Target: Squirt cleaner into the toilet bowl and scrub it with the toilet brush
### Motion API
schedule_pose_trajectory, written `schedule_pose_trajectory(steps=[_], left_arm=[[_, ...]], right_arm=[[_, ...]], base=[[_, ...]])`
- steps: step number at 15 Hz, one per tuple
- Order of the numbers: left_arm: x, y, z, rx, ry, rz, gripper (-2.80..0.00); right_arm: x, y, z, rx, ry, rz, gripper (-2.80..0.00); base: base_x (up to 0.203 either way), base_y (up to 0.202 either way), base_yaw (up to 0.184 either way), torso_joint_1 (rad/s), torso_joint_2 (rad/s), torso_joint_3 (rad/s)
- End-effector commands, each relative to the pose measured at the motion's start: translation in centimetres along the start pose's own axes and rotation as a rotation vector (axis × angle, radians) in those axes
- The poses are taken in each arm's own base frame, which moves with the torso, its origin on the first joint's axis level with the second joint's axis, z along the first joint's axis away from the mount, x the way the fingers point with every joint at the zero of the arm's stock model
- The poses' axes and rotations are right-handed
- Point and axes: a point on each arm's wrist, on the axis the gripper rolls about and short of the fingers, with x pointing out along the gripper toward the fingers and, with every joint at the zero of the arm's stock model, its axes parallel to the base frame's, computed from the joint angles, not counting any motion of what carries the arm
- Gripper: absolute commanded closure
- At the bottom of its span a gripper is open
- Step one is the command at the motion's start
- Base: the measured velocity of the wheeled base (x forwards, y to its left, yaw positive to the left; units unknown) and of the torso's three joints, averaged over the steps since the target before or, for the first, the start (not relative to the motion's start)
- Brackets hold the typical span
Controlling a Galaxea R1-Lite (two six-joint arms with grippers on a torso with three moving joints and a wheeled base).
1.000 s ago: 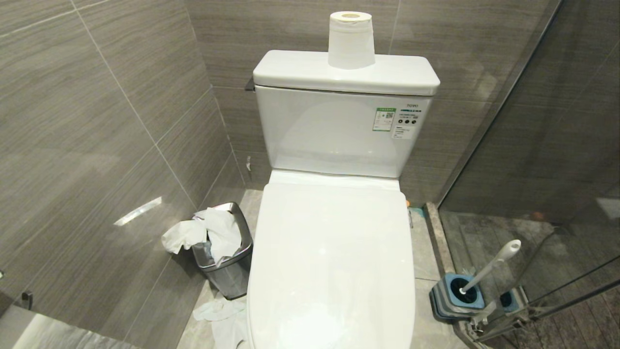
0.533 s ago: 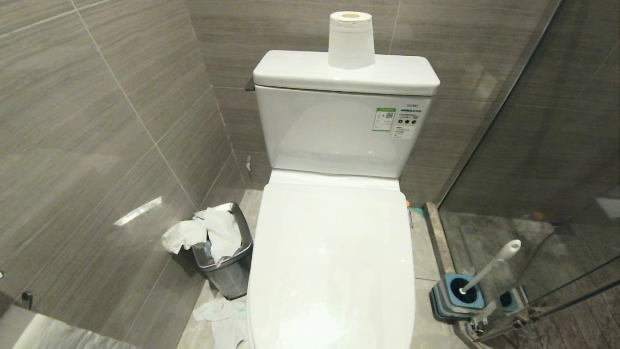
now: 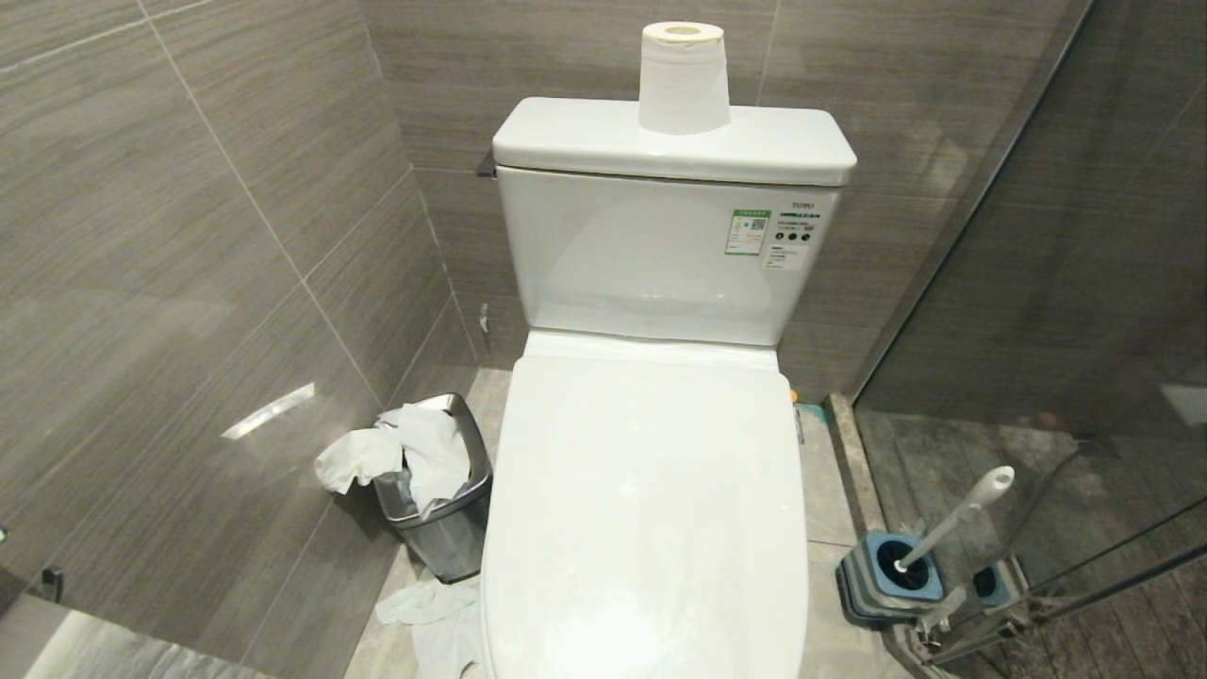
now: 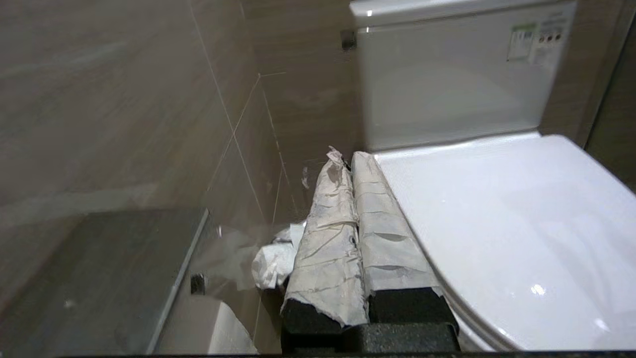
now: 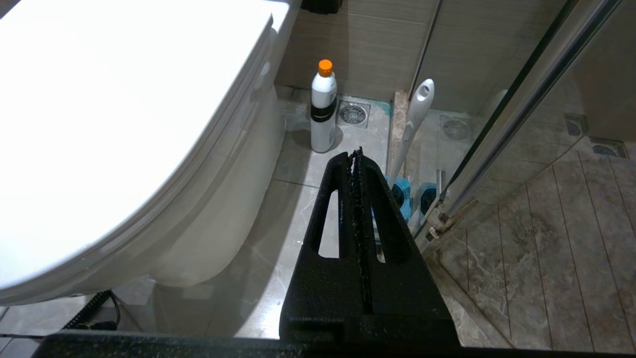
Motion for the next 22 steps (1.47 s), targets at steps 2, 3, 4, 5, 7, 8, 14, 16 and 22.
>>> schedule_pose_trajectory(steps=[2, 3, 4, 5, 7, 8, 14, 16, 22], left_arm=[[0.4, -0.4, -4.5, -0.015, 0.124, 0.015, 0.00], [0.4, -0.5, -5.3, -0.020, 0.160, 0.019, 0.00], [0.3, -0.6, -5.7, -0.026, 0.196, 0.017, 0.00], [0.2, -0.6, -6.1, -0.032, 0.242, 0.011, 0.00], [0.0, -0.7, -6.8, -0.046, 0.317, 0.037, 0.00], [0.0, -0.7, -6.8, -0.063, 0.315, 0.041, 0.00], [-0.2, -0.7, -7.5, -0.034, 0.387, 0.067, 0.00], [-0.2, -0.7, -7.5, -0.083, 0.387, 0.081, 0.00], [-0.2, -0.6, -7.4, -0.148, 0.380, 0.116, 0.00]], right_arm=[[0.0, 0.0, 0.0, 0.001, 0.001, 0.001, 0.00], [0.0, 0.0, 0.0, 0.001, 0.001, 0.001, 0.00], [0.0, 0.0, 0.0, 0.001, 0.001, 0.001, 0.00], [0.0, 0.0, 0.0, 0.001, 0.001, 0.001, 0.00], [0.0, 0.0, 0.0, 0.000, 0.001, 0.001, 0.00], [0.0, 0.0, 0.0, 0.001, 0.001, -0.001, 0.00], [0.0, 0.0, 0.0, 0.001, 0.001, 0.001, 0.00], [0.0, 0.0, 0.0, 0.001, 0.001, 0.001, 0.00], [0.0, 0.0, 0.0, 0.001, 0.001, 0.001, 0.00]], base=[[0.000, 0.000, 0.000, 0.000, 0.00, 0.000], [0.000, 0.000, 0.000, 0.000, 0.00, 0.000], [0.000, 0.000, 0.000, 0.000, 0.00, 0.000], [0.000, 0.000, 0.000, 0.000, 0.00, 0.000], [0.000, 0.000, 0.000, 0.000, 0.00, 0.000], [0.000, 0.000, 0.000, 0.000, 0.00, 0.000], [0.000, 0.000, 0.000, 0.000, 0.00, 0.000], [0.000, 0.000, 0.000, 0.000, 0.00, 0.000], [0.000, 0.000, 0.000, 0.000, 0.00, 0.000]])
